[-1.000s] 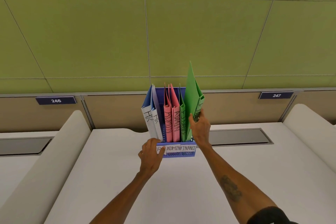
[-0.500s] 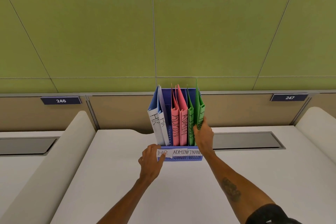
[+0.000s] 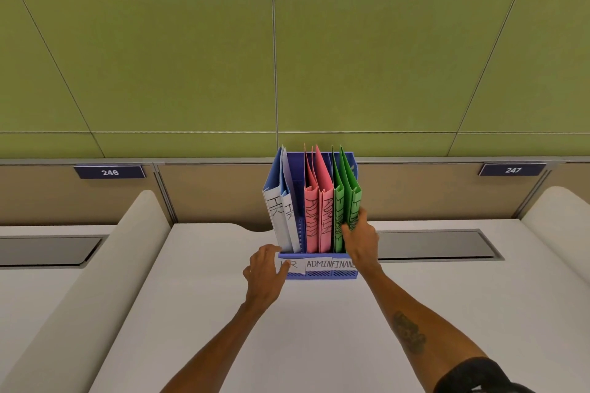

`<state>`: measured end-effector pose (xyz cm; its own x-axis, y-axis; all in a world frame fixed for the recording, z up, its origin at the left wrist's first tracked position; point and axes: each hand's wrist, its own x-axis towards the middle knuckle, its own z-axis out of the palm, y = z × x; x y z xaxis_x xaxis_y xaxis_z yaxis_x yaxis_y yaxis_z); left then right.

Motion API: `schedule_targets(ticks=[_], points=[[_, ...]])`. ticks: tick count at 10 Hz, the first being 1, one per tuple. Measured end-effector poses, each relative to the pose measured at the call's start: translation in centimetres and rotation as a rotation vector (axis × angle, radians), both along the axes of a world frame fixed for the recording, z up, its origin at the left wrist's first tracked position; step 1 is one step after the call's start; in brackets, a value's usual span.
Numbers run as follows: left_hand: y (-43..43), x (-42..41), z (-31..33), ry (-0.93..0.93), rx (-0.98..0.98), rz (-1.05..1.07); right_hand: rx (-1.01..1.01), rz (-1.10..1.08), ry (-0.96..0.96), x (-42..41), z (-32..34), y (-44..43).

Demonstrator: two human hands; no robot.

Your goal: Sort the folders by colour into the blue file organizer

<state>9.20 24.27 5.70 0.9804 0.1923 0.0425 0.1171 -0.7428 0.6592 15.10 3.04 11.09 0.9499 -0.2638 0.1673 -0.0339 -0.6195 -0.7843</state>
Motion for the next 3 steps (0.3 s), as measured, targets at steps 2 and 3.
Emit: schedule_targets(ticks=[2, 3], points=[[-0.3, -0.5, 1.5, -0.016, 0.013, -0.026, 0.015, -0.007, -0.010, -1.6, 1.3, -0.1], [-0.6, -0.5, 2.5, -0.061, 0.004, -0.038, -0.043, -0.036, -0.026, -2.9, 2.7, -0.1]])
